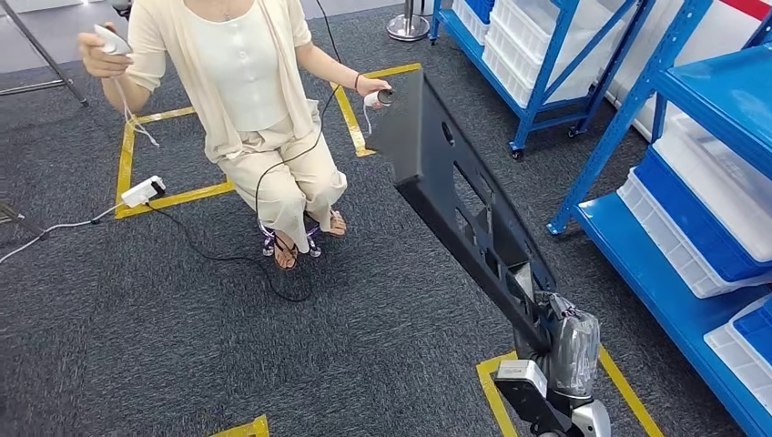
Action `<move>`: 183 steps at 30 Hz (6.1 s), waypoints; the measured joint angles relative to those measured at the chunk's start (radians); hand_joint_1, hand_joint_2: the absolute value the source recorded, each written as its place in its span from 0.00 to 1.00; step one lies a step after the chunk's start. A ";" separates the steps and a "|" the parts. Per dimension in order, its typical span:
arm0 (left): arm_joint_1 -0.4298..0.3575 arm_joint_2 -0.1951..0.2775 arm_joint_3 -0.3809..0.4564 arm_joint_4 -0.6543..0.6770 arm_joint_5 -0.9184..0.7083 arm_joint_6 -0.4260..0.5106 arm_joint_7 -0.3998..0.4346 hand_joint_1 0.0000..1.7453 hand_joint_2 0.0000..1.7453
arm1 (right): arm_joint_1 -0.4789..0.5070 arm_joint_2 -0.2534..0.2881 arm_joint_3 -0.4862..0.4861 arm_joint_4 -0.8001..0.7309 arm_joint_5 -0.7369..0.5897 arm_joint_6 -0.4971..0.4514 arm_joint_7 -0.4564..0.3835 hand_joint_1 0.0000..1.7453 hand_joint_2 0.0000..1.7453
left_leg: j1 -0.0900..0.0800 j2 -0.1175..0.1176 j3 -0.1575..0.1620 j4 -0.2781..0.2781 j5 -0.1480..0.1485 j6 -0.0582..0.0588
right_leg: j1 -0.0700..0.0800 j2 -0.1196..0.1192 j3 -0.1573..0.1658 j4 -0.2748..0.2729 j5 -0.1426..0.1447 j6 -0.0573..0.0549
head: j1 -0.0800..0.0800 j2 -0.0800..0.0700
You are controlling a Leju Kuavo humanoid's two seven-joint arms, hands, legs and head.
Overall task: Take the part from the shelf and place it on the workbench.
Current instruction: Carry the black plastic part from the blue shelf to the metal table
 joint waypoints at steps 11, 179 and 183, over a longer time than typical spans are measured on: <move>-0.062 -0.019 -0.007 -0.014 -0.058 0.034 0.000 0.00 0.00 | -0.030 -0.043 -0.020 -0.022 0.019 0.020 0.026 0.98 1.00 | -0.013 -0.028 0.099 -0.188 0.064 0.060 | 0.002 0.041 -0.094 0.224 -0.115 0.020 | 0.010 0.000; -0.027 -0.037 0.108 -0.008 -0.068 0.047 0.000 0.00 0.00 | -0.568 -0.007 0.101 0.307 0.085 0.158 0.106 0.98 1.00 | -0.014 -0.062 0.071 -0.179 0.067 0.054 | -0.008 0.060 -0.058 0.020 0.027 0.035 | -0.001 0.000; -0.027 -0.037 0.108 -0.008 -0.079 0.043 0.000 0.00 0.00 | -0.553 -0.010 0.098 0.304 0.076 0.146 0.102 0.98 1.00 | -0.014 -0.058 0.075 -0.184 0.068 0.053 | -0.005 0.063 -0.058 0.020 0.026 0.030 | -0.001 0.000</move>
